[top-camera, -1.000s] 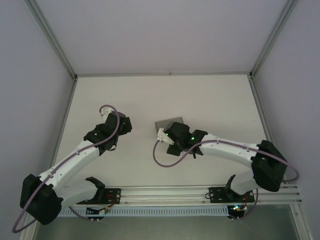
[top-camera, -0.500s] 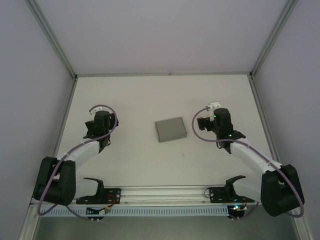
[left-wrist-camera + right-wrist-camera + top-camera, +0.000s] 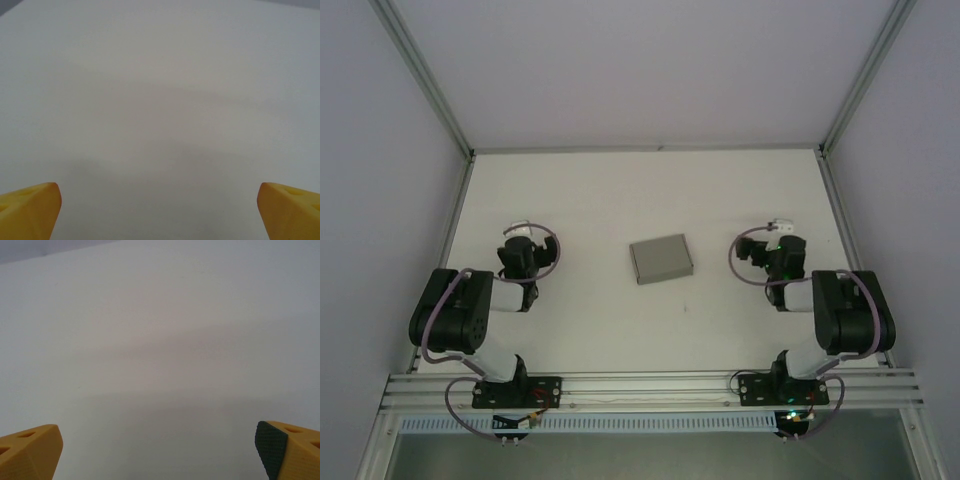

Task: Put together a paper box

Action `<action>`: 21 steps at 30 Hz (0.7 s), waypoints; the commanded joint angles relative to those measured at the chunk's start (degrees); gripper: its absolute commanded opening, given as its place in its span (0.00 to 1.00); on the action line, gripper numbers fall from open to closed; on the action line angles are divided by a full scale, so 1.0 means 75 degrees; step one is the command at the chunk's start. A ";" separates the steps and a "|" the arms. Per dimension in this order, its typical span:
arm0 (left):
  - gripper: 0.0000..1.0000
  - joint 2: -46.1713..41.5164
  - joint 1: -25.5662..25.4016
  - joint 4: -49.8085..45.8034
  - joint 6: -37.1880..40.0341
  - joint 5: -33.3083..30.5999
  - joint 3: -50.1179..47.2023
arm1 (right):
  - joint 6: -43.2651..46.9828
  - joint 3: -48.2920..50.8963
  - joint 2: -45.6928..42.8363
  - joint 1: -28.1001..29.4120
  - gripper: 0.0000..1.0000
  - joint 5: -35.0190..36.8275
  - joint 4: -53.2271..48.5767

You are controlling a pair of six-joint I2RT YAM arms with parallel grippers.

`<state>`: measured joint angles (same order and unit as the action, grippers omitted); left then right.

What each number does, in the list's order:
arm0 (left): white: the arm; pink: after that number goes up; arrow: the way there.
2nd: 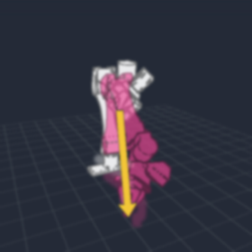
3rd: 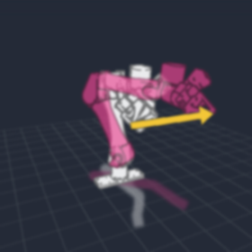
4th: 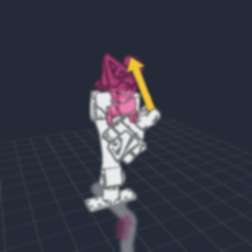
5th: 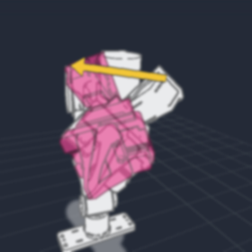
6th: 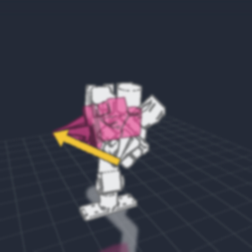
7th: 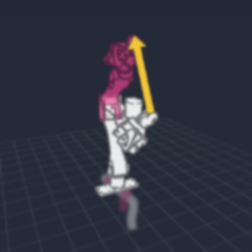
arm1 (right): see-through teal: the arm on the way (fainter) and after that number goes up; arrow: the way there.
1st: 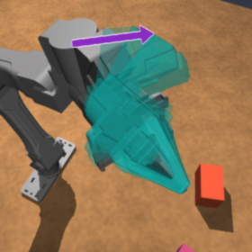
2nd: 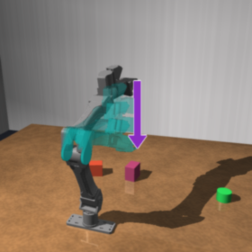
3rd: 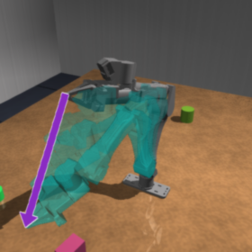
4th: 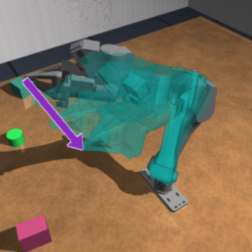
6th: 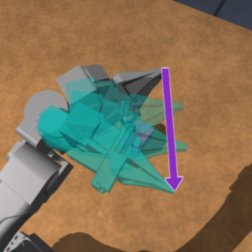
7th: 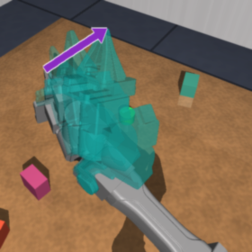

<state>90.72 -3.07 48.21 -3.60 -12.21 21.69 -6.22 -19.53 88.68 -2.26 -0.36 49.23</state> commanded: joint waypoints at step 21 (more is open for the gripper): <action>1.00 0.0010 -0.0130 0.0328 0.0314 0.0198 0.0193 | -0.0358 -0.0314 0.0023 -0.0096 1.00 -0.1288 0.0572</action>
<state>90.72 -3.66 49.69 -1.87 -11.38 22.13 -8.38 -20.86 88.73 -3.22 -8.73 51.46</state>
